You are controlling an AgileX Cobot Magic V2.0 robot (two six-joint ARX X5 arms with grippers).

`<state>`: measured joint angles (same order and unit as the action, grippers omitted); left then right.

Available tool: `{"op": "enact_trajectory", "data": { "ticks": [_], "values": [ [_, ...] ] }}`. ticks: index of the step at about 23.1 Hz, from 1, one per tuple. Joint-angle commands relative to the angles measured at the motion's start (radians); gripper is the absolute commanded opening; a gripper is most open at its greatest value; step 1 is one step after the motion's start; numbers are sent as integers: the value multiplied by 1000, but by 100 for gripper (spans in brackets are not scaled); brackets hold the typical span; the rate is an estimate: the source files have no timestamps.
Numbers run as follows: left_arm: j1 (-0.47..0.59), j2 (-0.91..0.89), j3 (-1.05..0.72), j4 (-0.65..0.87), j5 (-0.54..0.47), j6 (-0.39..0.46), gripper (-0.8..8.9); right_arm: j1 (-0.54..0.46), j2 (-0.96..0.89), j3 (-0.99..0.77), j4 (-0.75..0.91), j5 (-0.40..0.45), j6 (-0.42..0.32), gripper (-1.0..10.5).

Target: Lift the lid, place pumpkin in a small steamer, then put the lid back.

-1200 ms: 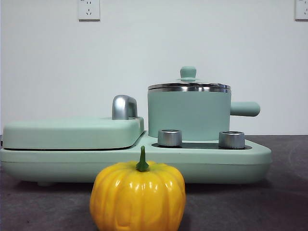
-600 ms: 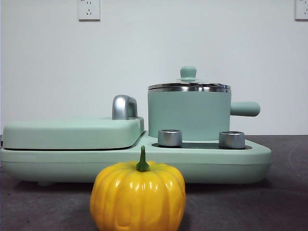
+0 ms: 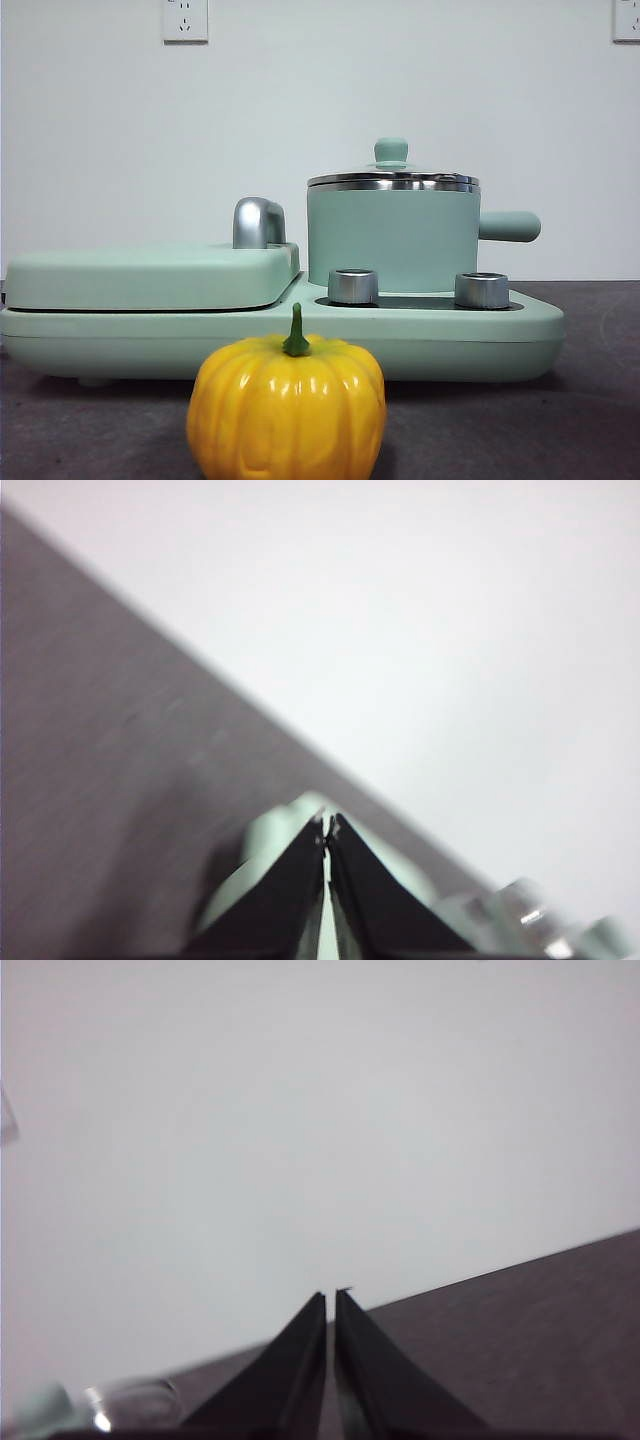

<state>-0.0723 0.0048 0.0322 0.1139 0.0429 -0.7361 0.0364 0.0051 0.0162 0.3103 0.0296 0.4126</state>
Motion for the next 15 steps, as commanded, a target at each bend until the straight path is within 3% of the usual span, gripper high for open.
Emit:
{"op": "enact_trajectory", "data": {
  "ticks": [1,3,5,9,15],
  "values": [
    [0,0,-4,83,10,-46,7,1,-2,13,7,12,271,12],
    [0,0,15,108,8,-79,9,1,-2,38,1,-9,311,12],
    [0,0,47,108,8,-60,10,1,-1,80,-33,-32,301,12],
    [0,4,156,72,8,86,11,1,11,211,-161,-83,168,12],
    [0,88,419,-165,9,207,10,1,98,451,-364,-112,-24,12]
  ]
}}
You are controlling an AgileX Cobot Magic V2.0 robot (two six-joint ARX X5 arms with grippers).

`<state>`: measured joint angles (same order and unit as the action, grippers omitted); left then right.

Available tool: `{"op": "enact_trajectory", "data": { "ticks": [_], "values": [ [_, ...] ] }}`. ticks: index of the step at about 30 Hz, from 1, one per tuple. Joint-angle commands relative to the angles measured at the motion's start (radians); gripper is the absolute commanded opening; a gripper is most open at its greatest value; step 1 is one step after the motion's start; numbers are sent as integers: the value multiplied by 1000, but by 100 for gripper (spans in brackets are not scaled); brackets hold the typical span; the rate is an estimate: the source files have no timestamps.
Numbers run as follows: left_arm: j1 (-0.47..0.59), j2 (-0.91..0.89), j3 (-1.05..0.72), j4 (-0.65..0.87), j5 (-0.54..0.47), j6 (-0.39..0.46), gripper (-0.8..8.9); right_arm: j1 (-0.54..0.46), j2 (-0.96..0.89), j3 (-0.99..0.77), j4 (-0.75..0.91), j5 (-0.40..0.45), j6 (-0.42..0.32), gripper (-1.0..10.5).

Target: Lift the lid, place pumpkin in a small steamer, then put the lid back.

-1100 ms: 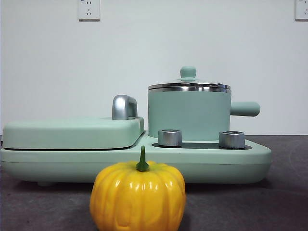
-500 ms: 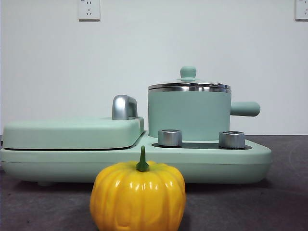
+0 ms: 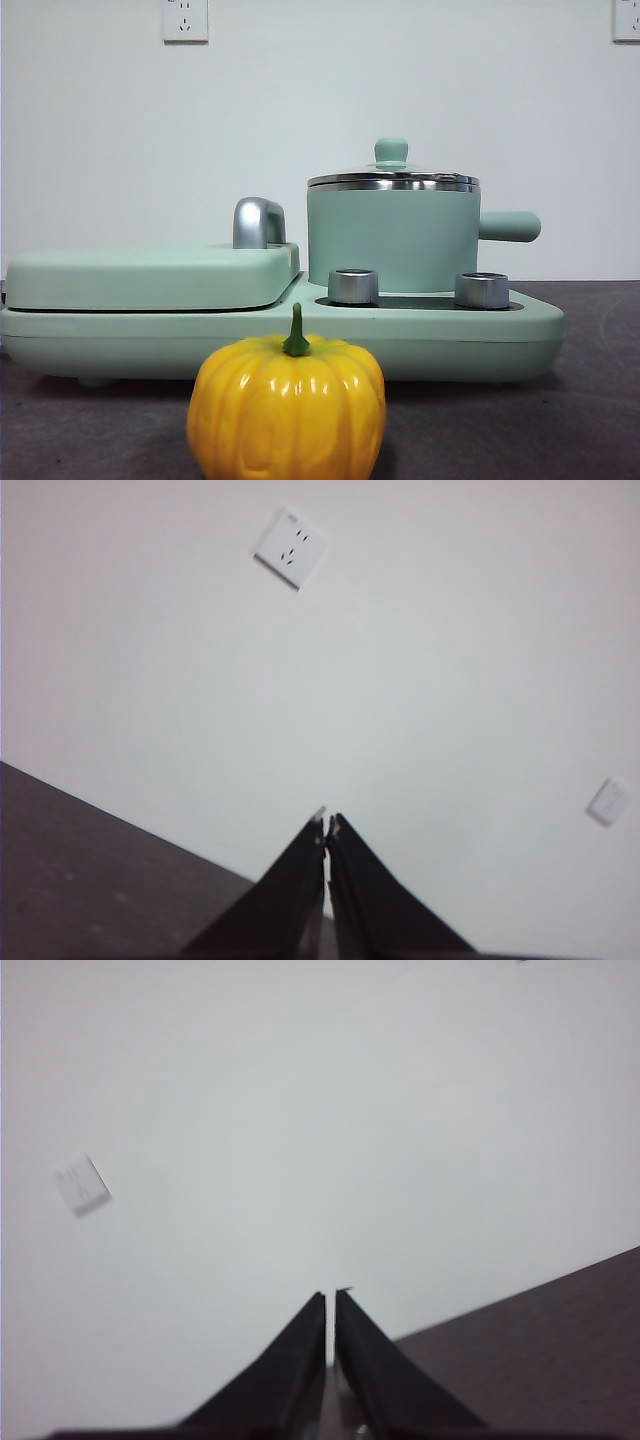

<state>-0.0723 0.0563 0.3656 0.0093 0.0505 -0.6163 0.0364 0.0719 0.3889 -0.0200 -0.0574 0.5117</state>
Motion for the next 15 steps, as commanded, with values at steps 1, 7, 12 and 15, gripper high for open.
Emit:
{"op": "enact_trajectory", "data": {
  "ticks": [1,7,12,15],
  "values": [
    [0,56,124,-87,2,97,10,1,47,113,-44,-46,-148,12],
    [0,183,331,-188,26,177,10,1,172,320,-87,-171,-220,12],
    [0,289,444,-281,120,252,10,1,292,472,-225,-282,-270,12],
    [0,348,488,-333,195,280,10,1,362,545,-314,-346,-318,12]
  ]
}}
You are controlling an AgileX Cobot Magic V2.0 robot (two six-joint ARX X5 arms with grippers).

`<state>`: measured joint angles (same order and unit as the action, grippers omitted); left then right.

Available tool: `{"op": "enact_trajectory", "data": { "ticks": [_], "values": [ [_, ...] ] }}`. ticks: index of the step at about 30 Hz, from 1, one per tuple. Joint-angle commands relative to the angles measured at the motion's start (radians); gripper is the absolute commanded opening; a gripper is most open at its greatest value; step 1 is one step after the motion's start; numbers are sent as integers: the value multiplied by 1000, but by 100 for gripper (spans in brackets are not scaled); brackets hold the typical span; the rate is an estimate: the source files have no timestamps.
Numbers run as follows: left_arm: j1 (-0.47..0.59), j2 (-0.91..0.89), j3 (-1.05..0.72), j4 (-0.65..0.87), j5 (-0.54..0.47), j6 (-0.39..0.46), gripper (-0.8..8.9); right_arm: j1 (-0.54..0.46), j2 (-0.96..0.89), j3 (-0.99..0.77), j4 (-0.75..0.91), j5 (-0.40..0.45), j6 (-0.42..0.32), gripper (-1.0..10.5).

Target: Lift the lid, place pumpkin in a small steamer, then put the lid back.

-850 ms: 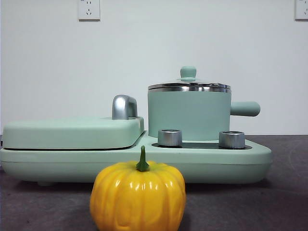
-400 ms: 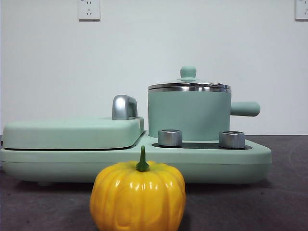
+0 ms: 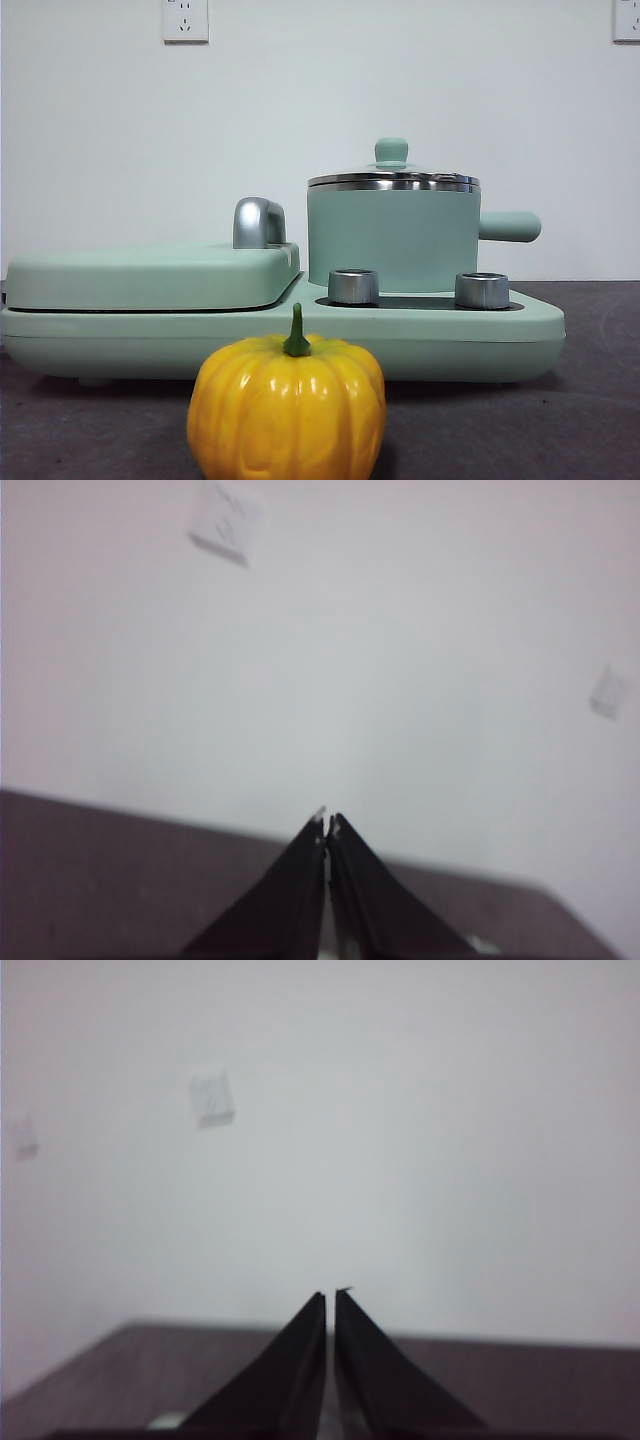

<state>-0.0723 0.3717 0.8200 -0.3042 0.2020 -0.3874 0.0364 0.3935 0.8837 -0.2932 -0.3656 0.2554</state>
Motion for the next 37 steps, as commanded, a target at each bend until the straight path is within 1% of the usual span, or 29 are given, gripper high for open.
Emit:
{"op": "enact_trajectory", "data": {
  "ticks": [1,4,7,9,12,15,18,24,25,27,28,31,34,37],
  "values": [
    [0,50,44,-35,66,62,10,1,58,65,-63,-51,-76,12],
    [0,112,77,-84,135,101,10,1,117,106,-133,-85,-143,12],
    [-3,178,106,-140,191,165,10,2,167,122,-185,-113,-231,12],
    [-11,227,129,-175,208,228,10,3,201,122,-211,-133,-291,12],
    [-33,290,145,-185,211,312,10,13,253,122,-237,-135,-357,12],
    [-60,353,148,-183,212,402,10,35,300,122,-239,-134,-403,12],
    [-95,414,148,-177,222,475,10,69,347,122,-237,-132,-438,12],
    [-175,513,148,-168,222,525,10,142,432,122,-240,-130,-499,14],
    [-188,525,148,-168,222,541,10,152,443,122,-240,-130,-507,15],
    [-216,552,148,-168,222,594,12,175,467,122,-240,-130,-522,60],
    [-227,563,148,-168,222,621,19,186,475,122,-241,-130,-531,89],
    [-260,592,148,-167,222,678,105,221,496,122,-246,-115,-561,155],
    [-283,612,148,-165,222,693,211,254,502,122,-269,-58,-618,214],
    [-303,623,148,-145,222,692,250,279,502,122,-298,4,-657,286]
  ]
}}
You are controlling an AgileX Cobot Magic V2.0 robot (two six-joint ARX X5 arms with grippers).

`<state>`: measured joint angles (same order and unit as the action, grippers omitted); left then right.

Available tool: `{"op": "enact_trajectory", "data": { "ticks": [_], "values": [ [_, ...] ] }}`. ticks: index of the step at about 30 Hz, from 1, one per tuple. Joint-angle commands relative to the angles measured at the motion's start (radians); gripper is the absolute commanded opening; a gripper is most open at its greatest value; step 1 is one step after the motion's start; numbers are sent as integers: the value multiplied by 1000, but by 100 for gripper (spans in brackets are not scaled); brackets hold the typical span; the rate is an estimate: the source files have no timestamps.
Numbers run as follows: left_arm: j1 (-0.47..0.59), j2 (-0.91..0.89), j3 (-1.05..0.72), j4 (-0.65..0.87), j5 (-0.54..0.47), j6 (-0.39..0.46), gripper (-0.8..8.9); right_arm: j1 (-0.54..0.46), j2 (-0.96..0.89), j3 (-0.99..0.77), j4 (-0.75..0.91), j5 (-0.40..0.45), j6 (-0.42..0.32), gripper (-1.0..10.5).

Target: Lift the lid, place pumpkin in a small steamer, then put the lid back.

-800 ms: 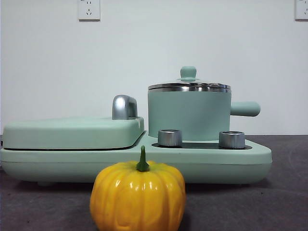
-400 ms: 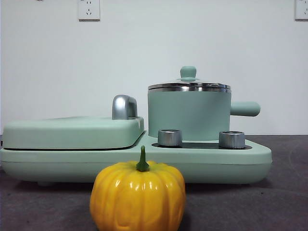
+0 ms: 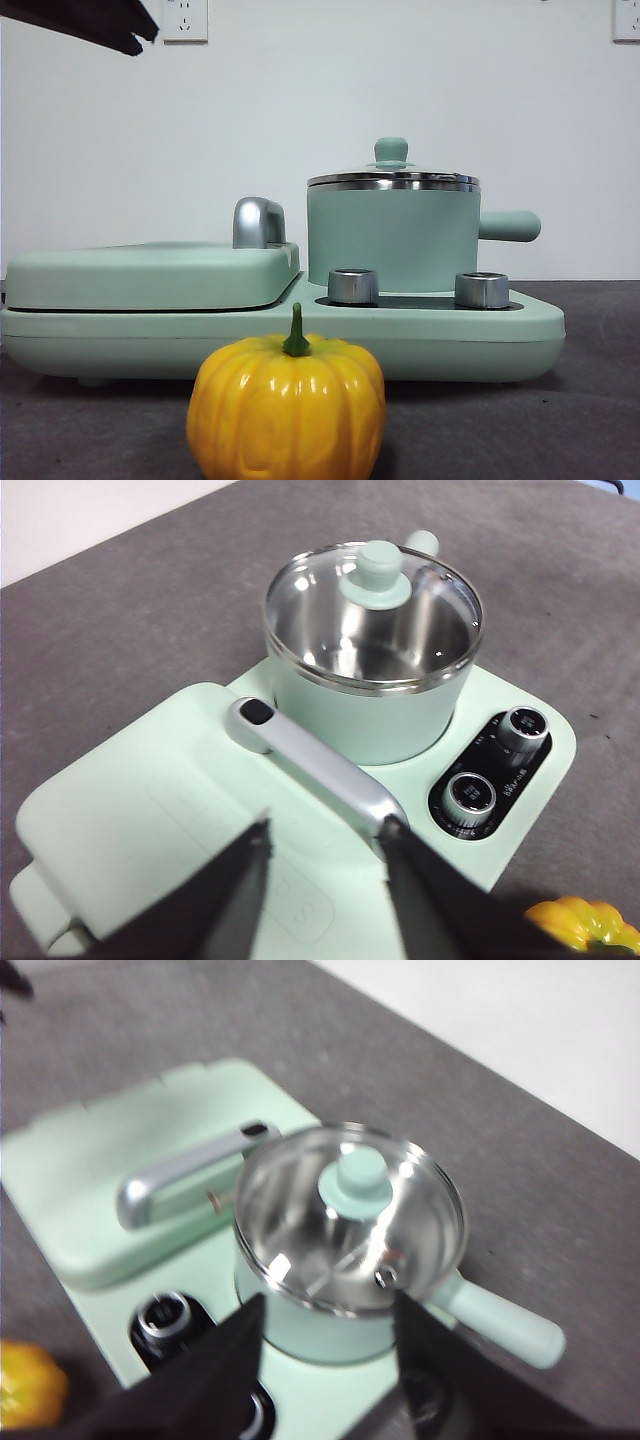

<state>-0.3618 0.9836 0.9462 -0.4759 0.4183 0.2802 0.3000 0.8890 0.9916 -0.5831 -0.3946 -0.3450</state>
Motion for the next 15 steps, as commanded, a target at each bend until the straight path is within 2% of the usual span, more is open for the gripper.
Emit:
{"op": "enact_trajectory", "data": {
  "ticks": [1,5,15],
  "values": [
    [-19,12,22,39,6,25,250,22,6,14,-14,47,-57,289],
    [-40,18,22,134,6,23,249,32,6,14,-23,82,-56,288],
    [-119,119,22,403,5,15,248,32,6,14,-22,81,-56,288]
  ]
}}
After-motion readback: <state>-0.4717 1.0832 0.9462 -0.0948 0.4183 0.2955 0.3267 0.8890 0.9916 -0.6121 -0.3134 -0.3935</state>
